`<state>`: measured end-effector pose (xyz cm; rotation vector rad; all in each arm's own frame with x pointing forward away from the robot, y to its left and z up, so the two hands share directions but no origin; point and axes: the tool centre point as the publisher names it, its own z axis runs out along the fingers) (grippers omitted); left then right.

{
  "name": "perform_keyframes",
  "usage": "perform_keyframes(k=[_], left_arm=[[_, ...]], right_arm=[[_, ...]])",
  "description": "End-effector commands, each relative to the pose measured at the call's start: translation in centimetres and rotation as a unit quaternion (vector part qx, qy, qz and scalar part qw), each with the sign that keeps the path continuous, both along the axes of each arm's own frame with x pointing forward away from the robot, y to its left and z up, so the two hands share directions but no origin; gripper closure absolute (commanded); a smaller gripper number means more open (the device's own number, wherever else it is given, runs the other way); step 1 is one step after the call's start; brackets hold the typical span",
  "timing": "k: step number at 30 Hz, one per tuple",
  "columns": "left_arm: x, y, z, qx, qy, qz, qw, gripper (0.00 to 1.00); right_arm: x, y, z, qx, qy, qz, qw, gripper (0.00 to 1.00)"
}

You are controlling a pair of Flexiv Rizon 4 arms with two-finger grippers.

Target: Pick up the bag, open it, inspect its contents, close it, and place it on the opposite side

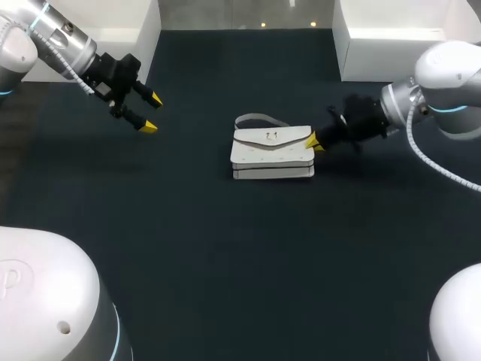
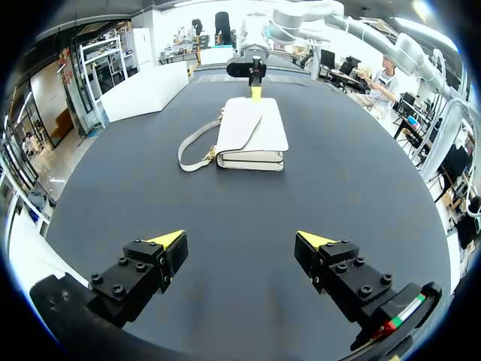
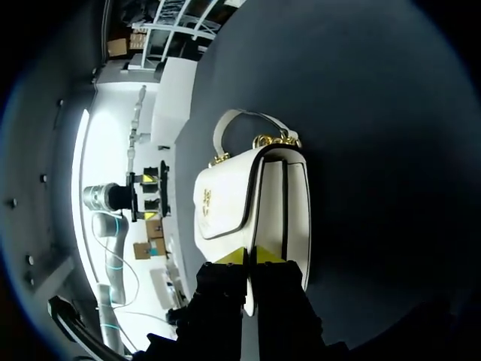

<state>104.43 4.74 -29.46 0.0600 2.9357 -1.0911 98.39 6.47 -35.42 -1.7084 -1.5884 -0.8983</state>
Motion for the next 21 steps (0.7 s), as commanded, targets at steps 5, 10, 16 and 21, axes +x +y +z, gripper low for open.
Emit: perform_keyframes(k=[5, 10, 16, 21], left_arm=[[0.1, 0.0, -0.1, -0.002, 0.000, -0.001, 1.000, 0.00], [0.1, 0.0, -0.1, -0.002, 0.000, -0.001, 1.000, 0.00], [0.1, 0.0, -0.1, -0.002, 0.000, -0.001, 1.000, 0.00], [0.1, 0.0, -0.1, -0.002, 0.000, -0.001, 1.000, 0.00]], right_arm=[[1.5, 2.0, -0.3, 0.008, 0.001, 0.021, 1.000, 1.00], [2.5, 2.8, -0.6, 0.022, -0.001, 0.019, 1.000, 1.00], [2.8, 4.8, -0.3, 0.033, -0.009, 0.025, 0.999, 1.00], [3.1, 5.9, -0.4, 0.040, -0.011, 0.028, 0.999, 1.00]])
